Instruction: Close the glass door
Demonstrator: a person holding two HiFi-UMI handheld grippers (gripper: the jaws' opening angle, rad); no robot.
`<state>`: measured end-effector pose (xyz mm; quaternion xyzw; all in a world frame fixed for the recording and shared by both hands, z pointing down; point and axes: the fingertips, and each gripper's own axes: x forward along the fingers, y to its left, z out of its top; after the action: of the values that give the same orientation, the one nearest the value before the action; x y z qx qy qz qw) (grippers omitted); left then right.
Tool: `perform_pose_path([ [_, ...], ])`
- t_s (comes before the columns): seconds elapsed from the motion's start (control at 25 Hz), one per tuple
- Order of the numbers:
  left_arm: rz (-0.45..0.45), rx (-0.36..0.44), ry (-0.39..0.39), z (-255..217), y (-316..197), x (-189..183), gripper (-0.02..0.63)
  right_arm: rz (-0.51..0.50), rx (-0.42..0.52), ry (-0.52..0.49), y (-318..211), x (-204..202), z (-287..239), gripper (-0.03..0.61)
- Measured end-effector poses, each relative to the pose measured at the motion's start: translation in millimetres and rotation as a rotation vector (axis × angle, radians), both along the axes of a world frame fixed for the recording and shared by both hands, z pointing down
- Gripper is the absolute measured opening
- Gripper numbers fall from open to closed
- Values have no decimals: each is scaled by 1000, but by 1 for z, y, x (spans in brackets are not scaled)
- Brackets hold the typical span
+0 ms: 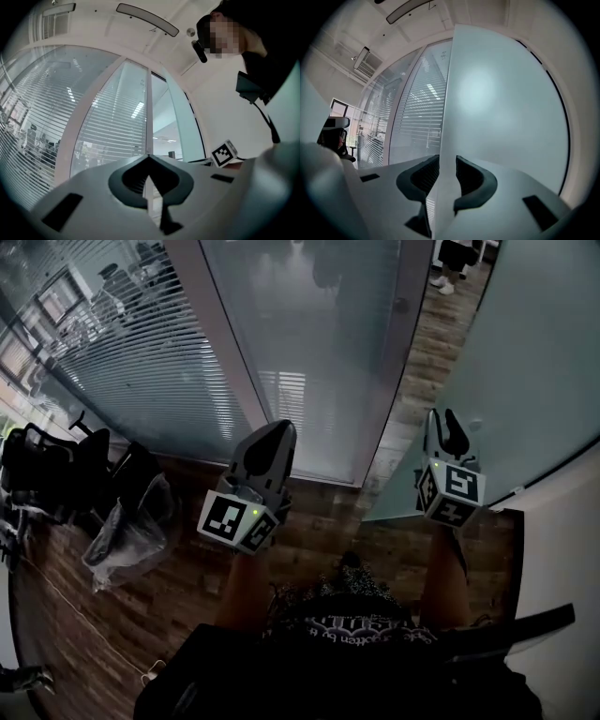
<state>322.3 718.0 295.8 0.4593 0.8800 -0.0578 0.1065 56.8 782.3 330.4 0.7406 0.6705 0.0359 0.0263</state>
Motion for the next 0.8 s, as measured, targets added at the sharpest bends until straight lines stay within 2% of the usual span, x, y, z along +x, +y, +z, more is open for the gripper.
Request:
perform_pose_path([
  [0.2, -10, 23, -2, 9, 19, 10, 2, 3, -3, 4, 22, 7, -2, 110],
  [0.36, -16, 8, 7, 5, 40, 10, 2, 3, 26, -4, 39, 10, -4, 110],
  [0.56, -5, -19, 8, -6, 67, 5, 2, -23, -22, -36, 65, 11, -3, 110],
  [0.8, 15, -24, -6, -9, 98, -9, 2, -34, -24, -43, 90, 9, 0, 100],
])
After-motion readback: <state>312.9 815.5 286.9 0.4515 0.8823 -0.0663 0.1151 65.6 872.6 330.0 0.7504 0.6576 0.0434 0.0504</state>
